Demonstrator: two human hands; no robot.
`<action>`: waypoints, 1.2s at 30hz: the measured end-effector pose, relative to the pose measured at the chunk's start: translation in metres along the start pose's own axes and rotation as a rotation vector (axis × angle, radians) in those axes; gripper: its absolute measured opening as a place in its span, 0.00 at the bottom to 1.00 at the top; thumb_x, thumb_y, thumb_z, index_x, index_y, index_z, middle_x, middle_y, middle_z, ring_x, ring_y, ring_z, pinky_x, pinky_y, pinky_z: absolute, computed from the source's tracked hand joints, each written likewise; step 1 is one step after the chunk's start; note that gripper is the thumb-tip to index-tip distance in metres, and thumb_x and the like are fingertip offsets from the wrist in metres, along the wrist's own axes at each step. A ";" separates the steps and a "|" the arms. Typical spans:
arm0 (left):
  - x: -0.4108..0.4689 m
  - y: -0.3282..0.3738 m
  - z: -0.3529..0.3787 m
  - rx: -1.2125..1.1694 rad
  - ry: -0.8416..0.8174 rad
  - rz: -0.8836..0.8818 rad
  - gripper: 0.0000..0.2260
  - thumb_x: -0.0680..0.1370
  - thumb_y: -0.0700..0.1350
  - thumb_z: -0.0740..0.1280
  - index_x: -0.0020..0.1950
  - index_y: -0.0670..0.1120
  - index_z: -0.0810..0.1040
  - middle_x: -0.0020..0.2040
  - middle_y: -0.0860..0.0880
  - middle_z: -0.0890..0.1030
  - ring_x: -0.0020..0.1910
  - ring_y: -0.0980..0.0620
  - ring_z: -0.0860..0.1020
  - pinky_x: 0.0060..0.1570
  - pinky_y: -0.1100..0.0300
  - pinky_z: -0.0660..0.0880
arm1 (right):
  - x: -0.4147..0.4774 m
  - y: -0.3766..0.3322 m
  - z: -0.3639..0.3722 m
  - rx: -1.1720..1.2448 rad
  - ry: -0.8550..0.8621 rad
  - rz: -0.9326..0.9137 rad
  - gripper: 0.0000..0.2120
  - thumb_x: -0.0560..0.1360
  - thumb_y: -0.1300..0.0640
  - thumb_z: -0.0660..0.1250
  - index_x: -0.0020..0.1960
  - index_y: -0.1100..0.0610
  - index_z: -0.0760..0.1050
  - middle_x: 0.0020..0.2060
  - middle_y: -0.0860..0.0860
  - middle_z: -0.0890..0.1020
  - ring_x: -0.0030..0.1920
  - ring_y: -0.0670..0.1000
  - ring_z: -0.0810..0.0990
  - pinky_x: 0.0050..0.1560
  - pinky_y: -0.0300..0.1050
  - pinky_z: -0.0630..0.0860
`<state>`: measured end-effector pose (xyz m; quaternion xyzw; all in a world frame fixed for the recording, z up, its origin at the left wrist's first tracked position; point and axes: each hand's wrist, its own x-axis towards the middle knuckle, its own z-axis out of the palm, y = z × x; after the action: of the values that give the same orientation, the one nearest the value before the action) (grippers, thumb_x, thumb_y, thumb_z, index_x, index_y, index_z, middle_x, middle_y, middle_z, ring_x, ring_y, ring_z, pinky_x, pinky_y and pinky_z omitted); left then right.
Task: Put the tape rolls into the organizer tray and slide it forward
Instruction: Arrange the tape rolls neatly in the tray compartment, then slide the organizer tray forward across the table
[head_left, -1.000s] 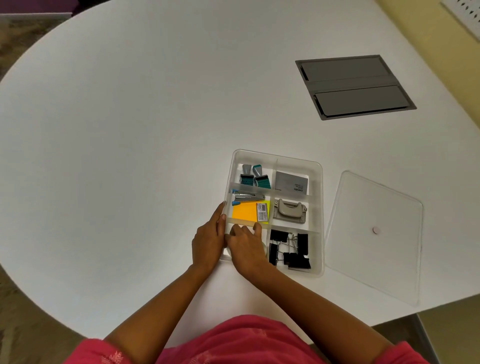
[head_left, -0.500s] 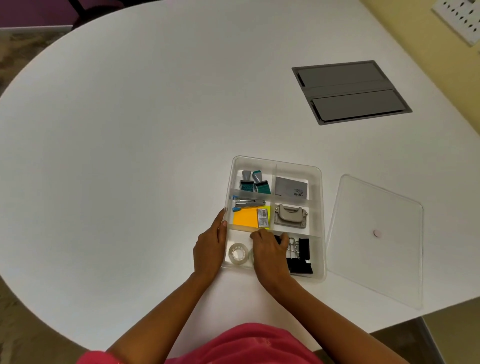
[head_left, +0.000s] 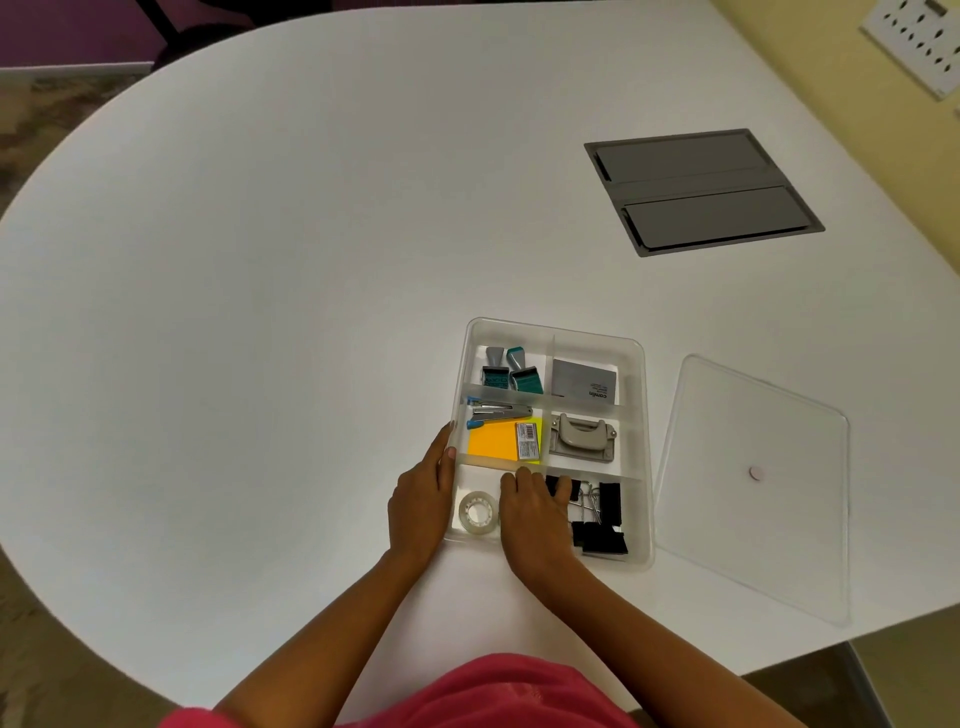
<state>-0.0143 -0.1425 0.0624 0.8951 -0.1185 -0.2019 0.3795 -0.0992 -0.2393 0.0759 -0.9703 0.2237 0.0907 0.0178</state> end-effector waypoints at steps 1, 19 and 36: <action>0.000 0.000 0.000 -0.003 0.000 0.003 0.20 0.80 0.55 0.51 0.73 0.58 0.60 0.54 0.47 0.83 0.50 0.49 0.81 0.52 0.51 0.77 | 0.000 -0.002 -0.001 0.017 0.014 0.005 0.27 0.46 0.63 0.81 0.44 0.59 0.79 0.38 0.56 0.80 0.39 0.55 0.81 0.50 0.62 0.75; 0.003 -0.004 -0.002 0.014 -0.026 0.011 0.20 0.81 0.55 0.51 0.73 0.58 0.60 0.54 0.47 0.83 0.49 0.49 0.81 0.51 0.51 0.78 | 0.001 -0.001 -0.007 0.138 0.179 -0.083 0.26 0.54 0.64 0.78 0.51 0.55 0.78 0.42 0.53 0.81 0.44 0.54 0.80 0.47 0.54 0.74; -0.022 -0.019 -0.023 -0.196 -0.095 -0.113 0.06 0.76 0.49 0.65 0.50 0.49 0.78 0.42 0.51 0.79 0.41 0.48 0.78 0.39 0.61 0.73 | -0.071 0.142 0.017 0.481 0.362 0.496 0.12 0.69 0.76 0.64 0.50 0.67 0.74 0.44 0.63 0.77 0.44 0.61 0.75 0.40 0.48 0.71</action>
<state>-0.0220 -0.1072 0.0693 0.8483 -0.0652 -0.2759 0.4472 -0.2268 -0.3357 0.0734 -0.8550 0.4660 -0.1356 0.1827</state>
